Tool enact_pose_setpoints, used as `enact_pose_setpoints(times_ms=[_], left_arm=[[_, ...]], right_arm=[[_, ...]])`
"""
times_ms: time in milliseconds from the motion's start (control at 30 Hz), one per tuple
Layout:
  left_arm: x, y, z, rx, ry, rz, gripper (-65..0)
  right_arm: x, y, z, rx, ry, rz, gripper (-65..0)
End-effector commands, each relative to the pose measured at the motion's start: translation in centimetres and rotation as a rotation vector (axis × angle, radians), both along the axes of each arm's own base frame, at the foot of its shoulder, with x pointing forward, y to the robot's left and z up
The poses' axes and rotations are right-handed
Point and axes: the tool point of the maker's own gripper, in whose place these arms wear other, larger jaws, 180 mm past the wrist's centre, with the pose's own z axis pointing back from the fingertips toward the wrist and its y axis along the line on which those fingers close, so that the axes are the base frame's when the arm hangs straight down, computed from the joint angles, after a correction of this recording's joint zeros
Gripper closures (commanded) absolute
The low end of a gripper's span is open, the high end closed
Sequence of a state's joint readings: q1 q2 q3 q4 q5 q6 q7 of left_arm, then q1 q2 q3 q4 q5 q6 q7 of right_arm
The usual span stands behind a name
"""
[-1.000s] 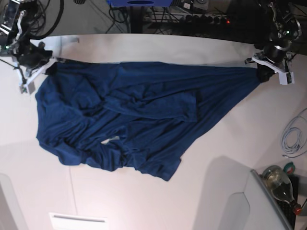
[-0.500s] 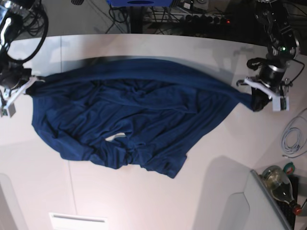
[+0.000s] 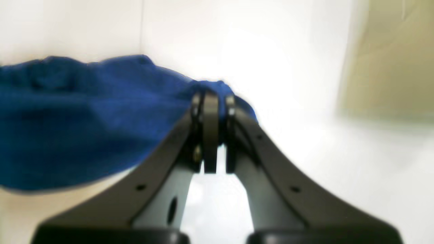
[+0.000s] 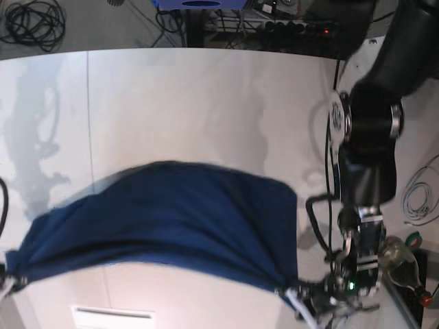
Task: Layout the t-shirt on the table in an organized manner, then fold the t-shirt properly
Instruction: 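Lift the shirt with both grippers and swing it to flatten it on the table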
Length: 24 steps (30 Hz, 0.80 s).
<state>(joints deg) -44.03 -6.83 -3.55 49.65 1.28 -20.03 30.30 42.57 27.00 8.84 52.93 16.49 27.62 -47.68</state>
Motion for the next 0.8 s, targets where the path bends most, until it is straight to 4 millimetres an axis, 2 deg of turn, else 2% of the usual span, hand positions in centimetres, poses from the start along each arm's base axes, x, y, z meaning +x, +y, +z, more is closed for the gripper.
enact_pose_setpoints(times_ms=[0,67,133,167,267,300,367,467,600,700,767], left_arm=[[3.2,-0.6,7.3,-0.035,-0.175,0.004,0.0],[5.4,-1.3,13.2,-0.06,-0.282,0.003,0.0],[6.3,-2.0,17.9,-0.066,-0.353,-0.005,0.0],[6.4,-2.3,19.8,-0.064,-0.382,-0.01,0.0],[5.4,-2.1,22.7,-0.036,-0.427,0.005,0.0],[4.7,-2.1,22.0,-0.024,-0.418,0.007,0.0],[2.7,-1.4,21.5,0.017,-0.436,0.019,0.0],[-0.9,-0.4,18.7,0.075,-0.424,0.031,0.0],[-6.2,0.0,12.3,0.131,-0.349,0.021,0.0],[-10.6,2.0,6.7,0.132,-0.25,0.065,0.0],[-13.2,3.7,3.7,0.129,-0.185,0.108,0.0]], right_arm=[[2.1,-2.7,6.6,-0.048,-0.147,-0.04,-0.5],[4.0,-3.4,13.3,-0.096,-0.26,-0.051,-0.5],[4.8,-3.4,18.8,-0.142,-0.347,-0.047,-0.5],[4.6,-4.1,21.1,-0.177,-0.375,-0.055,-0.5],[3.6,-4.5,24.3,-0.277,-0.403,-0.05,-0.5],[3.2,-4.2,24.9,-0.31,-0.41,-0.043,-0.5],[1.7,-4.6,23.5,-0.357,-0.364,-0.051,-0.2],[-1.4,-5.3,19.0,-0.391,-0.281,-0.069,-0.2],[-7.3,-6.4,9.7,-0.353,-0.14,-0.117,-0.2],[-12.9,-5.6,2.6,-0.273,-0.051,-0.159,-0.2],[-15.9,-4.1,-1.9,-0.215,0.014,-0.163,-0.2]])
